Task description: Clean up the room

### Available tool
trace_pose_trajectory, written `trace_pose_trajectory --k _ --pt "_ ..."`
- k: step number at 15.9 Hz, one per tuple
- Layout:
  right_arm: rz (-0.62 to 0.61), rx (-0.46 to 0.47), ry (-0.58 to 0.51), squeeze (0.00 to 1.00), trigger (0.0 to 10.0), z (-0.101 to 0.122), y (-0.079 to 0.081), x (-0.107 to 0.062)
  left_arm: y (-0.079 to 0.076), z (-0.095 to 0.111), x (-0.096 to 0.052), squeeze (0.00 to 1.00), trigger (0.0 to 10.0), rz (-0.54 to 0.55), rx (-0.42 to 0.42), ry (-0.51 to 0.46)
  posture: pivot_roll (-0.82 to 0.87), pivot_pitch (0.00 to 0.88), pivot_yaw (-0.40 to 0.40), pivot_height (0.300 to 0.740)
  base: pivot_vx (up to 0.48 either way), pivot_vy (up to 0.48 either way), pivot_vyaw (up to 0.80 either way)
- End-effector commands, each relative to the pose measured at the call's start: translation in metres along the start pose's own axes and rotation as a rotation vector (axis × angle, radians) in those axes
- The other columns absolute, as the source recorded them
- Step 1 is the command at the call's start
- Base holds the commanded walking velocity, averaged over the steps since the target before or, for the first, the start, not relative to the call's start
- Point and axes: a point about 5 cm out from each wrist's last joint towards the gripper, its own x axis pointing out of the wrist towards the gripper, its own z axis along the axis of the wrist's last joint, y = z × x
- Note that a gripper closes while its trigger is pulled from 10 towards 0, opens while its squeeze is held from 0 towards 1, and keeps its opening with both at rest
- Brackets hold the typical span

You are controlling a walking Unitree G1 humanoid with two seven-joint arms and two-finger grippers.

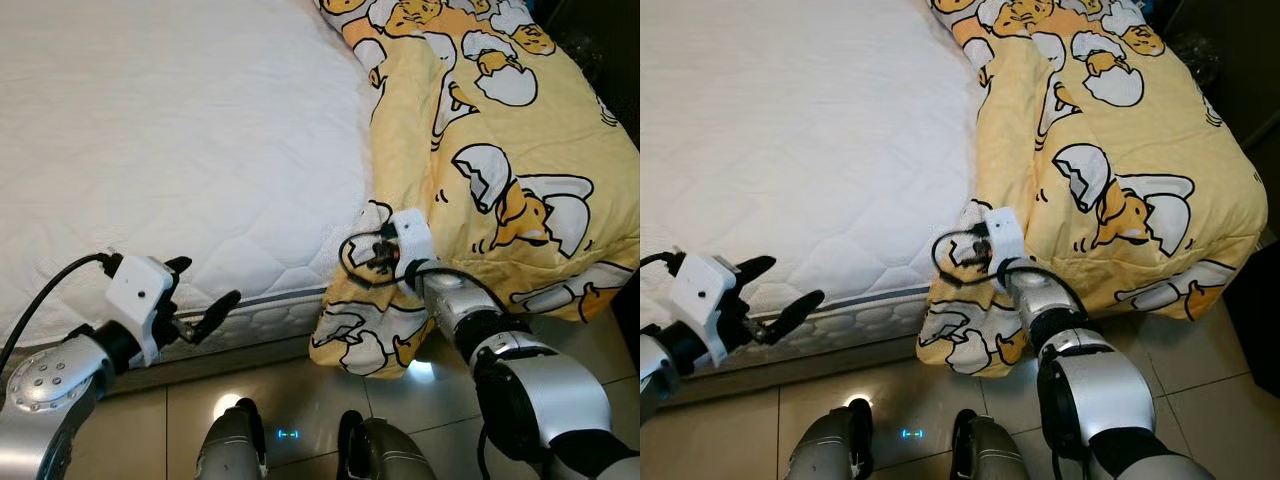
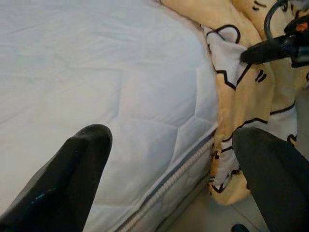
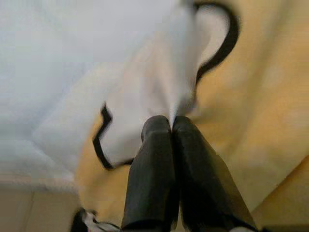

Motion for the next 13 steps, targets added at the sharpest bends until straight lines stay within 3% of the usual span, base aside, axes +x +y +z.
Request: trace_pose_trajectory --k 1,6,8,9,10,12,13 --pt "-0.009 0.041 -0.084 0.00 0.0 0.017 -0.008 -0.002 0.000 -0.002 0.000 0.00 10.0 0.011 0.000 0.002 0.17 0.215 -0.104 0.740 0.000 0.000 0.00" --pt "0.111 0.117 -0.257 0.00 0.0 0.046 -0.008 -0.006 -0.007 -0.004 0.012 0.00 10.0 0.002 -0.033 -0.033 0.11 0.172 -0.092 0.740 0.000 0.000 0.00" --pt "0.216 0.076 -0.262 0.00 0.0 0.049 -0.008 -0.012 -0.008 -0.004 0.018 0.00 10.0 0.002 -0.038 -0.048 0.09 0.157 -0.088 0.740 0.000 0.000 0.00" --pt "0.195 -0.079 -0.200 0.00 0.0 0.039 -0.012 -0.015 -0.009 -0.004 0.021 0.00 10.0 -0.006 -0.039 -0.053 0.08 0.147 -0.086 0.740 0.000 0.000 0.00" --pt "0.116 -0.144 -0.096 0.00 0.0 0.021 -0.023 -0.016 -0.010 -0.005 0.023 0.00 10.0 -0.010 -0.042 -0.053 0.07 0.147 -0.079 0.740 0.000 0.000 0.00" --pt "0.006 -0.126 0.022 0.00 0.0 -0.009 -0.041 -0.023 -0.013 -0.008 0.024 0.00 10.0 -0.025 -0.039 -0.048 0.08 0.144 -0.081 0.740 0.000 0.000 0.00" --pt "-0.002 -0.111 0.033 0.00 0.0 -0.012 -0.043 -0.024 -0.014 -0.008 0.024 0.00 10.0 -0.025 -0.038 -0.048 0.08 0.144 -0.081 0.740 0.000 0.000 0.00"
